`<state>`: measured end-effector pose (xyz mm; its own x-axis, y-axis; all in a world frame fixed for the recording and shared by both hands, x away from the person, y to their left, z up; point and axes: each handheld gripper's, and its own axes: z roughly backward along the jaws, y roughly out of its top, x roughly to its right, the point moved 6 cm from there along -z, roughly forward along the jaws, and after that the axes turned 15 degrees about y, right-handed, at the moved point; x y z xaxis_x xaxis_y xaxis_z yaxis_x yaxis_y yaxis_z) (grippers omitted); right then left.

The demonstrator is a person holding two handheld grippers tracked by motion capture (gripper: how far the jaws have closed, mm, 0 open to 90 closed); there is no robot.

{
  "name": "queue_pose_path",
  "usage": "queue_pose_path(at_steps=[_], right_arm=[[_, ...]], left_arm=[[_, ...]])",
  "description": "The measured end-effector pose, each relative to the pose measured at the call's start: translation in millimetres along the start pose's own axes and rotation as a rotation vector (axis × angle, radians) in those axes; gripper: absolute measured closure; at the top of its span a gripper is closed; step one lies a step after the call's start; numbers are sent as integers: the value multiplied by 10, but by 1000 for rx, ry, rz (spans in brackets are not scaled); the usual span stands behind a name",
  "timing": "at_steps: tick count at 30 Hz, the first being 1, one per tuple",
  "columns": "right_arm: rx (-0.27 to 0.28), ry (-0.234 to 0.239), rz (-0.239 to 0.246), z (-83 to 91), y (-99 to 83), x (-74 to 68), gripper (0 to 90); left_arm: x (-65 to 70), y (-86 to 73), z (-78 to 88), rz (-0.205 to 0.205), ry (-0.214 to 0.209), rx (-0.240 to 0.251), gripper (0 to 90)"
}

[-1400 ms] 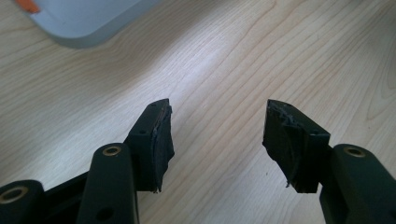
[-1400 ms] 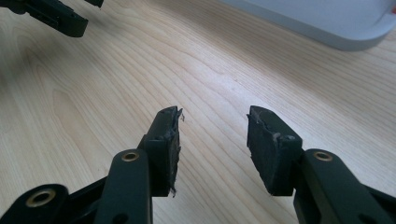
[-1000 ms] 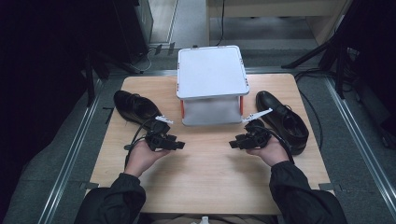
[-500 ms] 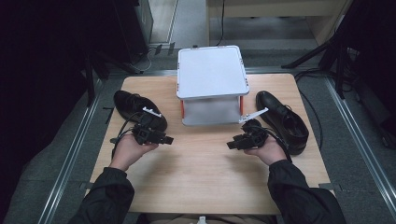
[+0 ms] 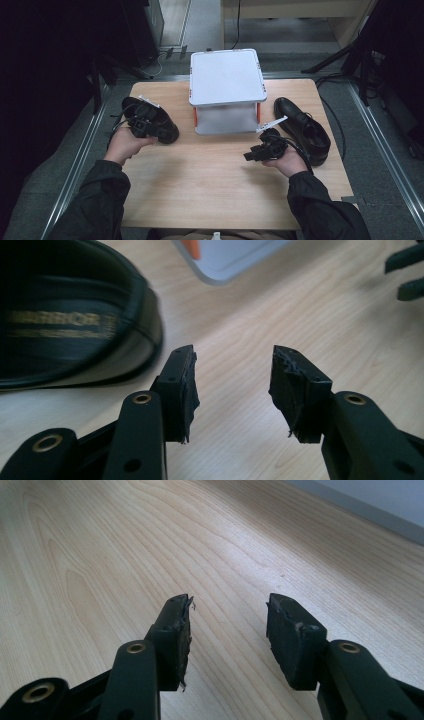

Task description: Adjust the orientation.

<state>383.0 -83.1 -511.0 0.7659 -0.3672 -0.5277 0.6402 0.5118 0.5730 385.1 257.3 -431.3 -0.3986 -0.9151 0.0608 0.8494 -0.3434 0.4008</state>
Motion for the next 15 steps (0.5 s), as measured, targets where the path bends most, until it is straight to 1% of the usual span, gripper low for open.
queue_pose_path(at_steps=[1, 4, 5, 6, 7, 9, 10, 11, 12, 13, 15], right_arm=[[1, 0, -1, 2, 0, 1, 528], [-1, 0, -2, 2, -2, 2, 528], [-2, -1, -3, 3, -2, 3, 528], [-2, -1, -4, 4, -3, 3, 528], [-2, -1, -4, 4, -3, 3, 528], [0, -3, -6, 10, -2, 4, 527], [7, -3, 0, 15, 5, -1, 528], [8, -2, 1, 15, 6, -6, 528], [9, 0, 4, 12, 9, -6, 528], [7, -1, 6, 9, 8, -9, 528], [4, 1, 8, 6, 6, -18, 528]], left_arm=[[-64, 57, 52, 8, 23, -7, 525], [-150, 152, 104, 9, 56, -14, 522], [-150, 152, 104, 9, 56, -14, 524], [-194, 215, 130, 12, 66, -18, 531], [-194, 215, 130, 12, 66, -18, 544], [-233, 278, 152, 8, 73, -20, 560], [-262, 344, 152, 13, 89, -32, 587], [-269, 377, 145, 12, 94, -39, 591], [-269, 377, 145, 12, 94, -39, 608], [-277, 440, 120, 7, 107, -52, 625], [-301, 495, 80, 8, 131, -62, 629]])
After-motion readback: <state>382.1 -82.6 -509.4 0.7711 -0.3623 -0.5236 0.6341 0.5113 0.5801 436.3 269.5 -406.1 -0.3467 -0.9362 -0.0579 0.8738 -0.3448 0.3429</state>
